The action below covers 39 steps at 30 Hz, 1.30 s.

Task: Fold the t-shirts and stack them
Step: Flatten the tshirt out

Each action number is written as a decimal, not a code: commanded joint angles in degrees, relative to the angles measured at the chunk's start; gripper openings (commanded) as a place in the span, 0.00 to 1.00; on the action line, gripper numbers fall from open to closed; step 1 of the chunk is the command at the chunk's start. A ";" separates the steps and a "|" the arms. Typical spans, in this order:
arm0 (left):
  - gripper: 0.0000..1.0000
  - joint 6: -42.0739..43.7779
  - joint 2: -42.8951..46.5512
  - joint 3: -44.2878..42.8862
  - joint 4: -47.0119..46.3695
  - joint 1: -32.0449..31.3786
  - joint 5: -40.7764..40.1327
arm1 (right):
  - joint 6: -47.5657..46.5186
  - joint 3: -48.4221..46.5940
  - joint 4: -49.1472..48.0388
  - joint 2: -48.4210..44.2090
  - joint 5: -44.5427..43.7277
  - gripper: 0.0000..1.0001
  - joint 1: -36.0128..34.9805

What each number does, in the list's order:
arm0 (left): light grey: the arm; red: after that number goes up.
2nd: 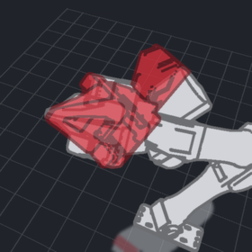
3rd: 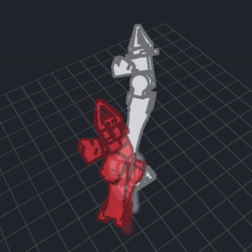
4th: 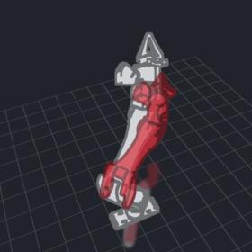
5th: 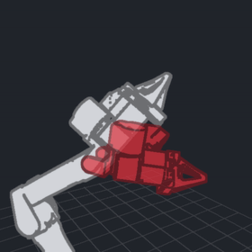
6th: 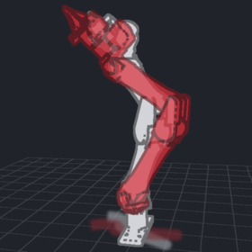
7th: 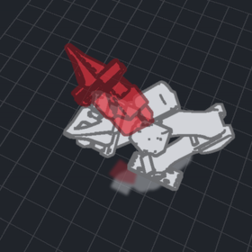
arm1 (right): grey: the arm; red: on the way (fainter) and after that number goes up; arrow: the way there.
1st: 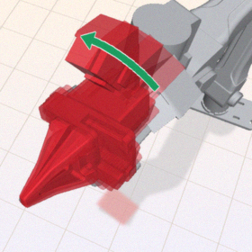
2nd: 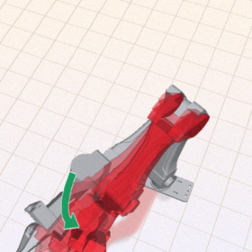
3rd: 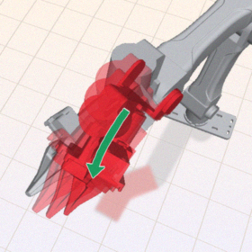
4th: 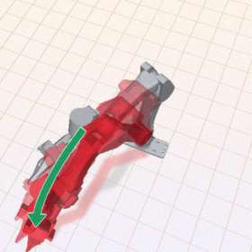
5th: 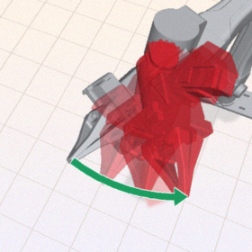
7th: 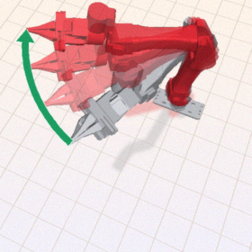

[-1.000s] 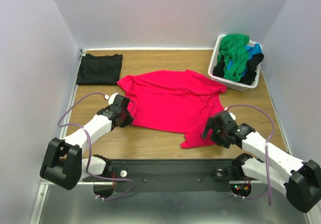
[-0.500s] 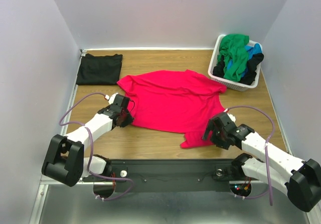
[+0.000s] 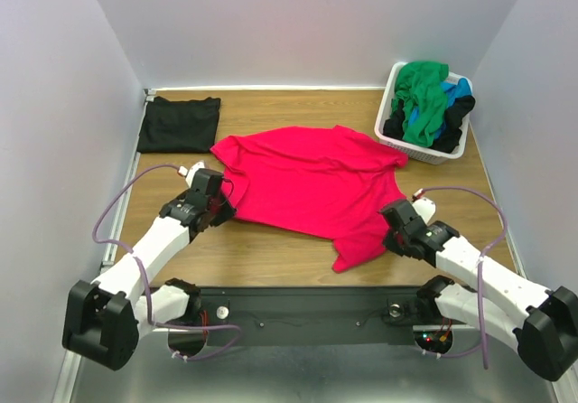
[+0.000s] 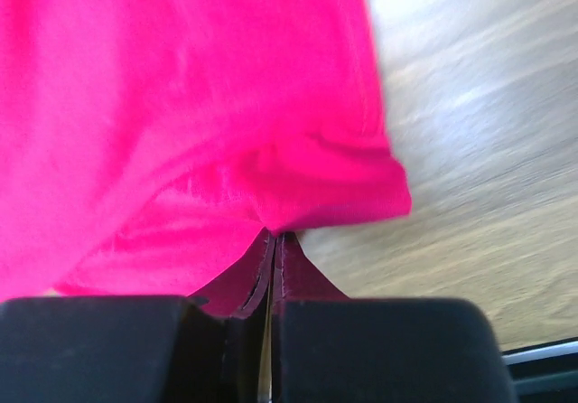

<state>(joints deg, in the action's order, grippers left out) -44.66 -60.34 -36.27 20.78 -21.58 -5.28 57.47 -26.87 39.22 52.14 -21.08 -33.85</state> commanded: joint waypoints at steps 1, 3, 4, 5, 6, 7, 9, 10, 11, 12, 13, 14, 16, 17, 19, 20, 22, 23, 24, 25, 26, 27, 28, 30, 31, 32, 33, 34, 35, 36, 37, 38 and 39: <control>0.00 0.90 4.16 -3.01 4.71 1.71 -0.96 | 2.29 -4.50 3.29 -2.92 -11.25 0.00 -0.43; 0.00 0.63 6.19 -3.10 6.20 2.51 -1.14 | 4.74 -6.69 6.83 -4.06 -17.39 0.00 -0.52; 0.00 0.63 6.80 -3.10 6.47 3.47 -1.22 | 5.97 -7.48 9.96 -4.15 -19.33 0.00 -0.43; 0.00 0.54 7.16 -3.02 6.91 4.09 -1.14 | 6.85 -8.01 10.61 -4.15 -21.70 0.00 -0.34; 0.00 0.37 7.68 -2.75 7.00 4.70 -1.05 | 7.82 -9.32 12.26 -3.98 -22.77 0.01 -0.26; 0.00 0.37 7.78 -2.66 7.09 5.75 -0.35 | 8.61 -9.95 12.54 -3.80 -23.65 0.00 -0.26; 0.00 0.72 7.25 -2.05 5.95 6.55 0.88 | 8.80 -11.70 12.46 -2.23 -25.06 0.00 -0.08; 0.00 0.72 6.99 -1.87 5.42 6.82 1.67 | 8.01 -12.41 12.46 -1.52 -24.97 0.00 -0.17; 0.00 0.98 6.38 -1.87 4.29 6.99 2.20 | 7.22 -13.55 12.37 -0.73 -23.93 0.00 -0.08; 0.00 1.42 5.07 -3.09 4.19 7.08 3.33 | 6.08 -16.34 12.28 0.06 -23.31 0.00 -0.17; 0.00 1.42 4.36 -4.58 4.27 7.08 4.13 | 4.68 -18.54 12.37 0.07 -22.96 0.00 -0.17; 0.00 2.73 3.91 -6.16 4.19 7.08 4.92 | 1.88 -20.74 12.20 -0.19 -23.04 0.01 -0.17; 0.00 3.35 4.35 -12.22 3.49 6.99 6.67 | -2.34 -26.27 10.27 -1.94 -23.65 0.00 -0.26; 0.00 3.53 5.05 -14.25 2.79 6.99 6.77 | -6.98 -31.35 9.04 -2.65 -23.48 0.01 -0.26; 0.00 4.06 7.24 -20.73 2.43 6.99 6.42 | -12.27 -36.82 4.05 -4.58 -21.82 0.00 -0.26; 0.00 4.84 7.95 -23.12 2.69 6.99 6.42 | -17.17 -42.24 2.54 -4.94 -19.63 0.00 -0.26; 0.00 5.46 9.62 -30.65 3.74 6.99 5.90 | -21.94 -47.46 -0.10 -4.77 -17.08 0.00 -0.26; 0.00 6.25 10.23 -35.92 4.27 6.99 5.81 | -23.18 -53.05 -0.63 -4.51 -14.45 0.00 -0.17; 0.00 6.60 10.59 -38.76 4.88 6.99 5.72 | -24.24 -55.37 -0.81 -4.07 -12.95 0.00 -0.17; 0.00 6.96 10.68 -41.40 5.67 6.99 5.72 | -25.21 -58.09 -1.08 -3.80 -11.63 0.00 -0.26; 0.00 7.31 10.76 -43.95 6.38 6.99 5.72 | -26.00 -60.21 -1.16 -3.54 -10.14 0.01 -0.17; 0.00 8.01 11.03 -48.76 7.60 6.99 5.72 | -27.49 -64.58 -1.43 -3.10 -6.90 0.00 -0.17; 0.00 8.28 11.20 -51.16 8.40 6.99 5.72 | -27.94 -66.62 -1.52 -2.92 -5.04 0.00 -0.17; 0.00 8.63 11.82 -57.12 10.33 6.99 5.72 | -28.82 -72.32 -1.78 -2.57 -0.05 0.00 -0.17; 0.00 8.54 12.08 -58.72 10.69 6.99 5.72 | -28.99 -74.01 -1.78 -2.48 1.47 0.01 -0.17; 0.00 8.54 12.52 -60.13 10.95 6.99 5.72 | -29.17 -76.03 -1.78 -2.39 2.79 0.00 -0.17; 0.00 8.63 13.22 -62.67 11.21 6.99 5.80 | -29.35 -77.61 -1.78 -2.22 5.41 0.00 -0.17; 0.00 8.54 13.57 -63.82 11.39 6.99 7.02 | -29.43 -80.59 -1.78 -2.22 6.57 0.00 -0.17; 0.00 8.63 13.84 -64.88 11.48 6.99 8.08 | -29.44 -81.75 -1.78 -2.22 7.71 0.00 -0.17; 0.00 8.63 14.10 -65.76 11.48 7.08 9.22 | -29.35 -82.72 -1.78 -2.30 8.94 0.00 -0.17; 0.00 8.80 14.54 -67.42 11.65 6.99 11.06 | -29.09 -83.68 -1.78 -2.65 10.95 0.01 -0.08; 0.00 8.54 14.72 -68.14 12.27 6.99 11.60 | -29.00 -84.65 -1.69 -2.92 11.84 0.00 -0.17; 0.00 8.28 14.98 -69.19 12.53 6.99 11.95 | -28.74 -84.92 -1.78 -3.09 12.72 0.00 -0.17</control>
<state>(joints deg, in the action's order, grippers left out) -37.50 -44.75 -102.41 31.73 -14.90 3.79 30.00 -108.86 39.90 49.56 -14.37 -33.87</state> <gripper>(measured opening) 0.166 0.017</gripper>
